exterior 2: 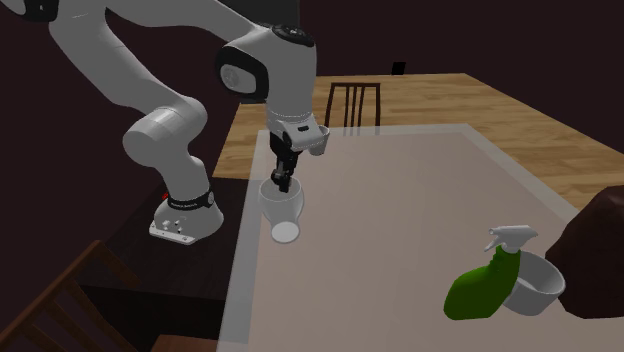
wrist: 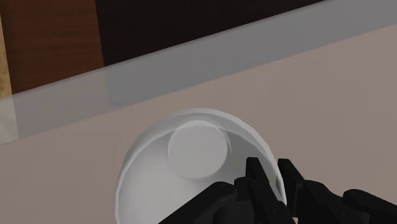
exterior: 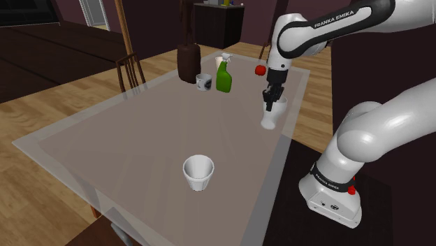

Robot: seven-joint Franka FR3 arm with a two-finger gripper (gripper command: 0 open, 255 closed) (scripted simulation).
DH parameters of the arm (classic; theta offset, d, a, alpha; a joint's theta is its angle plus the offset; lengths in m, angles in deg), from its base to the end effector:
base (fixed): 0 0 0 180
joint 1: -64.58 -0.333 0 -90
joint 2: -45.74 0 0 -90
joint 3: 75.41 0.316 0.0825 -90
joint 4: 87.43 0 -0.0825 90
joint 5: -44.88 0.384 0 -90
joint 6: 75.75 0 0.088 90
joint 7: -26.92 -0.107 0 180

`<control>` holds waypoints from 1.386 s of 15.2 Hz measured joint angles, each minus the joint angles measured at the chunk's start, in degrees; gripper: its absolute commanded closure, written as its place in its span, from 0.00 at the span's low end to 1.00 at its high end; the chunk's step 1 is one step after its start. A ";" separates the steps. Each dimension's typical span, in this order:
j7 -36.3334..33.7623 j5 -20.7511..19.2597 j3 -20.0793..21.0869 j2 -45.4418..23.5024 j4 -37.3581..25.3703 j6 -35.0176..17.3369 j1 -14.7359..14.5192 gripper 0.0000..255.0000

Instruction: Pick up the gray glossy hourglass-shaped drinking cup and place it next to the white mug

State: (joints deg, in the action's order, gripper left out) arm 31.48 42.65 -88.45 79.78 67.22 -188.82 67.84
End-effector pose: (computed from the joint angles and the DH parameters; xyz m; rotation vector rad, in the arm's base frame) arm 0.3252 -0.0924 0.3940 -3.0147 0.2114 0.1901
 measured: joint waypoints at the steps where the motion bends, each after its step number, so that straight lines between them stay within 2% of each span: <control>1: 0.04 -0.05 0.00 0.28 -0.58 0.86 0.07 1.00; 21: -1.24 0.69 1.63 4.08 -13.60 17.63 -0.19 1.00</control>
State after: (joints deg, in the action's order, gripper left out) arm 30.24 43.34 -86.82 83.86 53.61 -171.19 67.65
